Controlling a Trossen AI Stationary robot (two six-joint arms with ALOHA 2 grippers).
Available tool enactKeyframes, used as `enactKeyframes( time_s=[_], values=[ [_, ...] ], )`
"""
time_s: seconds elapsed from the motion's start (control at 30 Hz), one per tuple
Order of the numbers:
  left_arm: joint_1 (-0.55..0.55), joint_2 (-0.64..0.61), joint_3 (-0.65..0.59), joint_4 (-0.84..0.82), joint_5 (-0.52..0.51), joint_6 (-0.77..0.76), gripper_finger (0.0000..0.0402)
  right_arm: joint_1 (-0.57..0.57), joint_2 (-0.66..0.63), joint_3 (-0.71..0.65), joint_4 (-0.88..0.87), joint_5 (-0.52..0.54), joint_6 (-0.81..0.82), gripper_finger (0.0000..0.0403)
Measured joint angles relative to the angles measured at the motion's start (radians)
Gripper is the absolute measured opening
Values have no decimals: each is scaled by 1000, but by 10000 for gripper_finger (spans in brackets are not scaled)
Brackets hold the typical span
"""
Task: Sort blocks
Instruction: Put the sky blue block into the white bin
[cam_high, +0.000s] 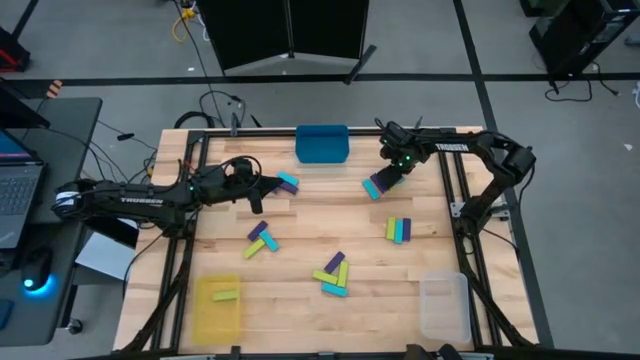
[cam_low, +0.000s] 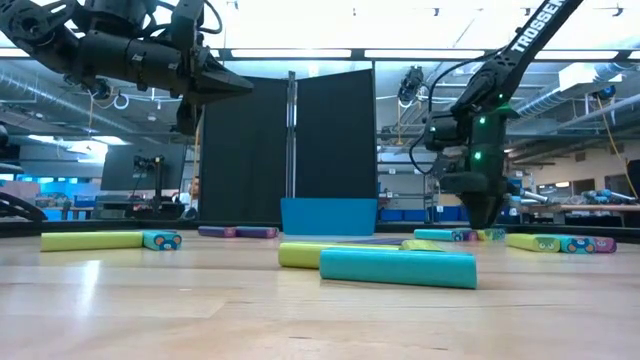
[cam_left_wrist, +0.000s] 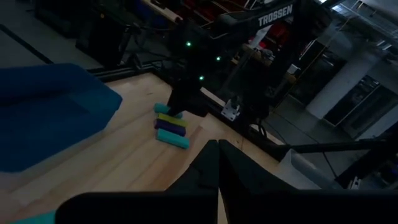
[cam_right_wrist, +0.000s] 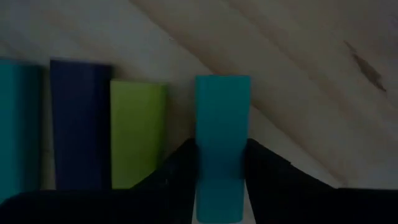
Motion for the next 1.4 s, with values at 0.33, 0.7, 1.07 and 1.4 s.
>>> enactKeyframes(
  time_s=[0.33,0.7,1.07,1.4],
  values=[
    [0,0,0,-5,0,22,10,112,-269,154,-329,-1,-63,115],
    [0,0,0,-20,13,45,10,580,-537,243,-644,-39,230,115],
    [0,0,0,-21,17,45,10,1144,-507,244,-679,-45,608,115],
    [0,0,0,-21,16,45,10,1478,-422,141,-580,-99,818,115]
  ],
)
